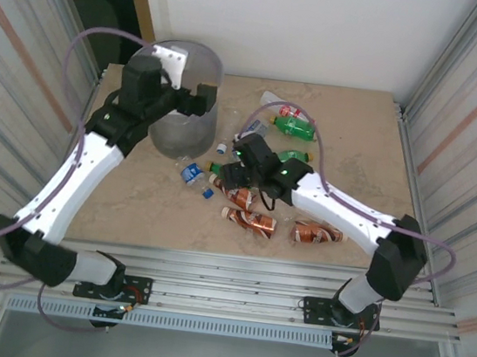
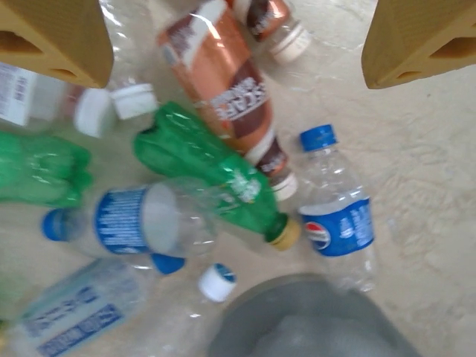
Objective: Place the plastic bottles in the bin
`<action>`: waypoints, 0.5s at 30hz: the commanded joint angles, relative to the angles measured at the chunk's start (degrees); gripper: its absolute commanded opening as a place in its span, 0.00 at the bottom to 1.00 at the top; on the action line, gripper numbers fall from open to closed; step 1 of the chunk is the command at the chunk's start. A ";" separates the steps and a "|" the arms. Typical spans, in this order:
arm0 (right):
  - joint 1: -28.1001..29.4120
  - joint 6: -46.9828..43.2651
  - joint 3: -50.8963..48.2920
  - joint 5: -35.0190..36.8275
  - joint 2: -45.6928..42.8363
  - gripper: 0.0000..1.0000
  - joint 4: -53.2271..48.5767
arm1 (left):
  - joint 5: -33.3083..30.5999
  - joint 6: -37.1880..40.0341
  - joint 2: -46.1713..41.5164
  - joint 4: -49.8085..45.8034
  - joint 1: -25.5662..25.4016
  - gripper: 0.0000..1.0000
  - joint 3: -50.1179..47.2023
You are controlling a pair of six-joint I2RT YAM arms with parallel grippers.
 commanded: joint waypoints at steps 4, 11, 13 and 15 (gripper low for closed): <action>2.52 -3.42 6.35 -5.12 9.40 0.80 1.36 | -6.95 -7.83 -13.71 7.86 -0.12 0.99 -14.10; 3.91 -5.73 12.76 -8.19 19.22 0.71 1.94 | -24.06 -8.61 -24.09 5.92 0.49 0.99 -25.32; 3.91 -6.39 14.99 -8.66 22.10 0.66 1.62 | -25.72 -8.71 -25.71 5.03 1.89 0.99 -27.34; 3.82 -7.01 17.04 -9.01 24.66 0.65 1.12 | -25.91 -9.22 -26.89 4.00 3.76 0.99 -28.71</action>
